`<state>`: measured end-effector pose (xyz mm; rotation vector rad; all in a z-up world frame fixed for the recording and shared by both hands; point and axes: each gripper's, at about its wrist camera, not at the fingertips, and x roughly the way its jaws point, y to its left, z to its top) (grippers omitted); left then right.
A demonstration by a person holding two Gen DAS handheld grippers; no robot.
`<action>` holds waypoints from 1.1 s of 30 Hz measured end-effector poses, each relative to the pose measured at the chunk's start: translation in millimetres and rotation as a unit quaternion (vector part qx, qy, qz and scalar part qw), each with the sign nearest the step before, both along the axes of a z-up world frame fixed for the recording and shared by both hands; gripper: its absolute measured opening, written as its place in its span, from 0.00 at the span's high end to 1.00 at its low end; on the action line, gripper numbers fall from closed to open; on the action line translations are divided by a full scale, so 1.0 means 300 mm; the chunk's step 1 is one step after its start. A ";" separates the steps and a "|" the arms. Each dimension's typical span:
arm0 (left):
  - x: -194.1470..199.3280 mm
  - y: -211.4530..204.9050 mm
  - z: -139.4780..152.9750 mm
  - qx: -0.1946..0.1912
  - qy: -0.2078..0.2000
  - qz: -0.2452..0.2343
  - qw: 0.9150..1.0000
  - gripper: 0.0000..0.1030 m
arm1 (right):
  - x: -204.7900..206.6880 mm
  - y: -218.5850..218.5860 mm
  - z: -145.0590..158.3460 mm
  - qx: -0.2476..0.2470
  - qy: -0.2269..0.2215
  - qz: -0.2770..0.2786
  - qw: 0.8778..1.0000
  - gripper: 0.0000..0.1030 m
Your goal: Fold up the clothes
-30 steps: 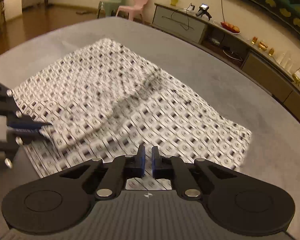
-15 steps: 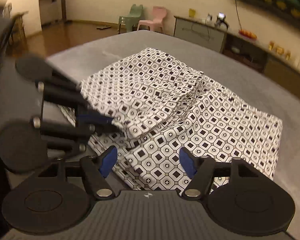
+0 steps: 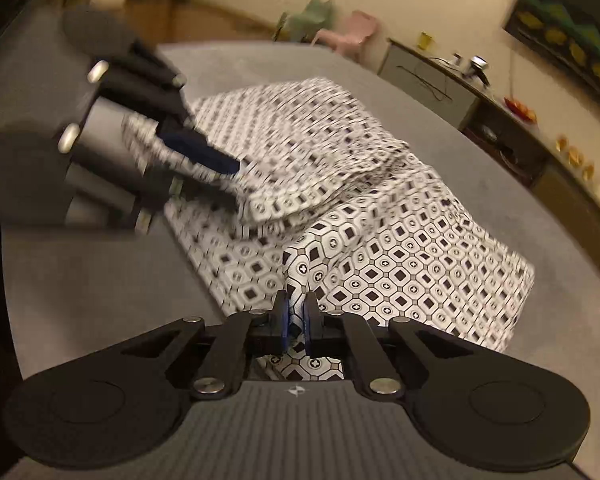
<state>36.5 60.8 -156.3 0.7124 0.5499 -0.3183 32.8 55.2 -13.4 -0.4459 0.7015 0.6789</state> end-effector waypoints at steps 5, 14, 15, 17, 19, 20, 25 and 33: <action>0.058 0.001 -0.013 -0.014 0.035 0.021 0.999 0.90 | 0.063 -0.085 -0.007 0.075 0.048 -0.039 0.995 0.88; 0.015 0.099 0.103 -0.087 0.104 0.039 0.990 0.83 | 0.062 -0.214 0.000 0.159 0.109 -0.037 0.981 0.58; 0.001 0.107 0.140 -0.098 0.093 0.035 0.990 0.80 | 0.067 -0.242 0.016 0.183 0.118 -0.043 0.975 0.47; -0.001 0.120 0.222 -0.141 0.072 0.039 0.987 0.74 | 0.073 -0.305 0.054 0.222 0.119 -0.068 0.965 0.45; 0.038 0.099 0.284 -0.185 0.068 0.040 0.980 0.62 | 0.094 -0.358 0.060 0.223 0.116 -0.123 0.960 0.45; 0.073 0.070 0.301 -0.198 0.074 0.043 0.976 0.56 | 0.104 -0.381 0.051 0.215 0.112 -0.155 0.958 0.45; 0.307 -0.163 0.297 -0.229 0.160 0.044 0.959 0.28 | 0.097 -0.402 -0.014 0.167 0.091 -0.222 0.956 0.25; 0.546 -0.517 0.186 -0.164 0.286 0.041 0.943 0.33 | -0.044 -0.301 0.011 0.117 -0.041 -0.166 0.978 0.85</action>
